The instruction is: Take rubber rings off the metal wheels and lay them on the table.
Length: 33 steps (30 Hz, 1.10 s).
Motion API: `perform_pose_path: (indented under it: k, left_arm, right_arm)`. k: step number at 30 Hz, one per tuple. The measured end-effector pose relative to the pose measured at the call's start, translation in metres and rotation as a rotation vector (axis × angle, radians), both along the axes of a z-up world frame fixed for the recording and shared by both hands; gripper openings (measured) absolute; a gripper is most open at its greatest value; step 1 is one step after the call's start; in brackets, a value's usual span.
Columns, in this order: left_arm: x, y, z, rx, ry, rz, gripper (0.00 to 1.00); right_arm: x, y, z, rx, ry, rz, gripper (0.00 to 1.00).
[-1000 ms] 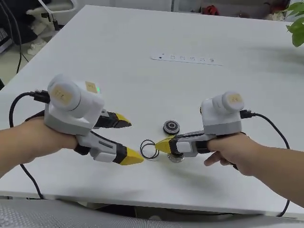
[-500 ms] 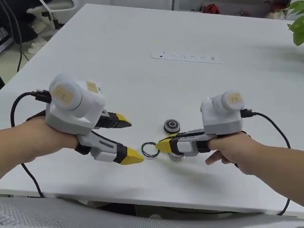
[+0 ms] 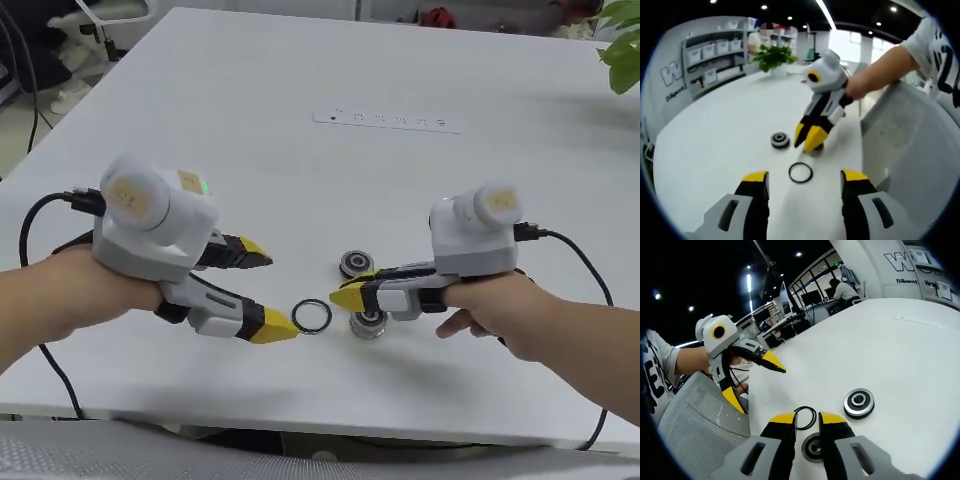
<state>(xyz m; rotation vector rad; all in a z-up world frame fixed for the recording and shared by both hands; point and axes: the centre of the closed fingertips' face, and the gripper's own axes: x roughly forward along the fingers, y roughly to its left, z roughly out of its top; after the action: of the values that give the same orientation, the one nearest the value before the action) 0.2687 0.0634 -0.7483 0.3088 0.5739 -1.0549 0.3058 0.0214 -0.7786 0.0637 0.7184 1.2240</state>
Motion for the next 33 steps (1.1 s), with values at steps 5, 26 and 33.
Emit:
perform_pose_path:
  k: [5, 26, 33]
  left_arm:
    - [0.007, -0.003, -0.001, -0.002, 0.001, -0.001, 0.58]
    - [0.050, -0.030, -0.009, -0.027, 0.003, -0.018, 0.50]
    - [0.064, -0.039, -0.013, -0.051, 0.017, -0.006, 0.46]
  right_arm:
    - [0.006, -0.010, 0.003, 0.005, -0.007, -0.025, 0.14]
    - [0.016, -0.038, -0.001, -0.040, -0.078, -0.045, 0.16]
    - [0.027, -0.040, -0.007, -0.045, -0.101, -0.060, 0.16]
